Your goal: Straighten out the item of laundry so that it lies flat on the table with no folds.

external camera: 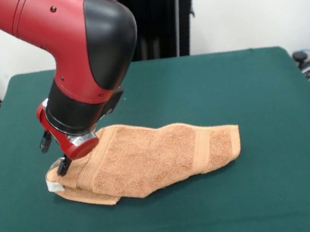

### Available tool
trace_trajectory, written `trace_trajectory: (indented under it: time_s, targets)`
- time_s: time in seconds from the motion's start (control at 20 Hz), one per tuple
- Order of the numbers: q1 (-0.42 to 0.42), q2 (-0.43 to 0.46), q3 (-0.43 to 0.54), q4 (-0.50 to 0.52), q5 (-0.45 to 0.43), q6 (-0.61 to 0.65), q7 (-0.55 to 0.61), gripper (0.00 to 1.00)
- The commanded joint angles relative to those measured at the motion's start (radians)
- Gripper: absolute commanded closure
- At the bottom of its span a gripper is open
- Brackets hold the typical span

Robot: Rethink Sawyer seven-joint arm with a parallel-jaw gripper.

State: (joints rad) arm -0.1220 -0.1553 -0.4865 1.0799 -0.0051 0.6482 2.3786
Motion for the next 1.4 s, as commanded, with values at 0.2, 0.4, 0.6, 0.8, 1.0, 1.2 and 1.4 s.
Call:
trace_trajectory:
  time_s: [0.2,0.4,0.6,0.8,1.0,1.2,1.4]
  targets:
    - [0.018,-0.011,0.074,0.073,0.002,0.096,0.067,0.00]
    - [0.050,-0.085,0.060,0.172,0.001,0.108,0.082,0.00]
    - [0.085,-0.139,0.042,0.248,0.002,0.111,0.108,0.00]
    - [0.115,-0.152,0.027,0.276,0.009,0.109,0.141,0.00]
    - [0.136,-0.108,0.014,0.253,0.017,0.084,0.177,0.00]
    - [0.135,-0.075,0.017,0.244,0.024,0.049,0.189,0.00]
    - [0.127,-0.024,0.013,0.179,0.024,0.064,0.187,0.00]
